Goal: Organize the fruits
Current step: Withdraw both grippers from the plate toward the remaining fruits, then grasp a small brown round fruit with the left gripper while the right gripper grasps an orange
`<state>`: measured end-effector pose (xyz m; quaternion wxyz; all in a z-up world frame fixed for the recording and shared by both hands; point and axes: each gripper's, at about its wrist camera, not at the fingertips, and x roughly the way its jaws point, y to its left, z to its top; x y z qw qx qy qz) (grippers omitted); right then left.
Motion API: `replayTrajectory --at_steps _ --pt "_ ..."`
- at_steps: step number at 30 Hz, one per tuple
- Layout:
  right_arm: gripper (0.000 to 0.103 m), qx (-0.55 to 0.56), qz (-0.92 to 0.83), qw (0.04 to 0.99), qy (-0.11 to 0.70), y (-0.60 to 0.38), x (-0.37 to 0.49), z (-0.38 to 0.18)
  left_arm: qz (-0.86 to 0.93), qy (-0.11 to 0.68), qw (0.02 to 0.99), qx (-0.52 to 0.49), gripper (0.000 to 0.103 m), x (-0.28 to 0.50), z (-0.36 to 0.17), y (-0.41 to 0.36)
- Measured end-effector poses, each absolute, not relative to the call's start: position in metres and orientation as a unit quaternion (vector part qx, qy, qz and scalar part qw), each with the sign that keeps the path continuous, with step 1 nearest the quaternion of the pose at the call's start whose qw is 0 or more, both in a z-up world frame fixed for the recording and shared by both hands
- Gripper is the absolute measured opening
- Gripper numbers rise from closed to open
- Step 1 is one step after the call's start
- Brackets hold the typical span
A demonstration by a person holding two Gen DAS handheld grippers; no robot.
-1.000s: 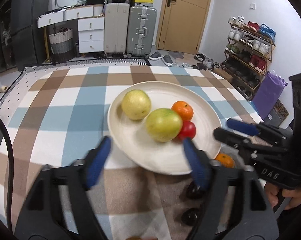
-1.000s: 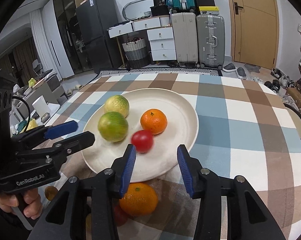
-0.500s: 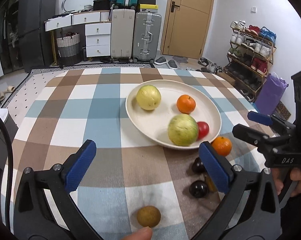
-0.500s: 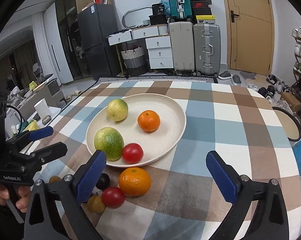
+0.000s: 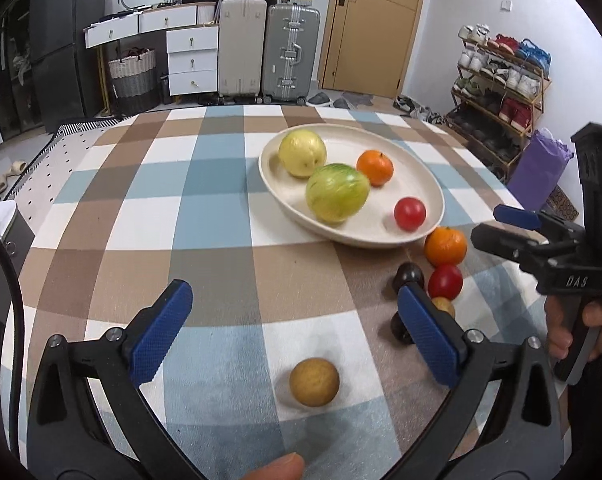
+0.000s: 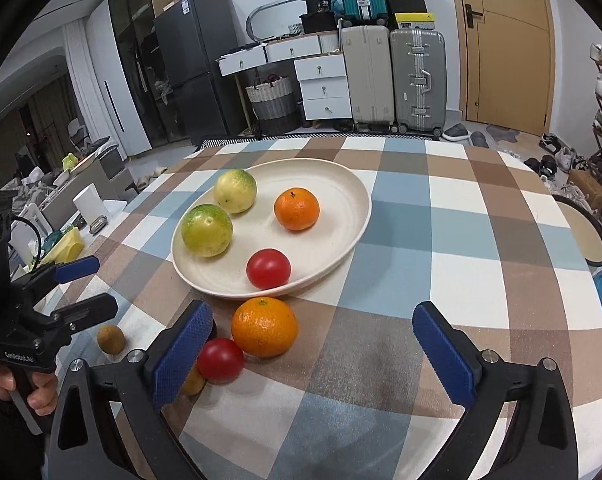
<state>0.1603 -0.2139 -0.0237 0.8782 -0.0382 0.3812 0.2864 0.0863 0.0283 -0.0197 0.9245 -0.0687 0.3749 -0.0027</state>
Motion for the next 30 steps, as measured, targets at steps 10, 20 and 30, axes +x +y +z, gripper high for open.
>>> replayTrajectory --at_steps 10,20,30 --pt "0.102 -0.010 0.297 0.858 0.419 -0.213 0.168 -0.037 -0.025 0.407 0.911 -0.059 0.102 0.090 -0.030 0.024" --pt "0.085 -0.007 0.318 0.844 0.431 -0.206 0.169 -0.044 -0.041 0.438 0.897 -0.053 0.102 0.090 -0.035 0.028" --pt "0.076 0.000 0.331 0.839 0.431 -0.206 0.168 -0.043 -0.106 0.459 0.881 -0.040 0.078 0.083 -0.041 0.018"
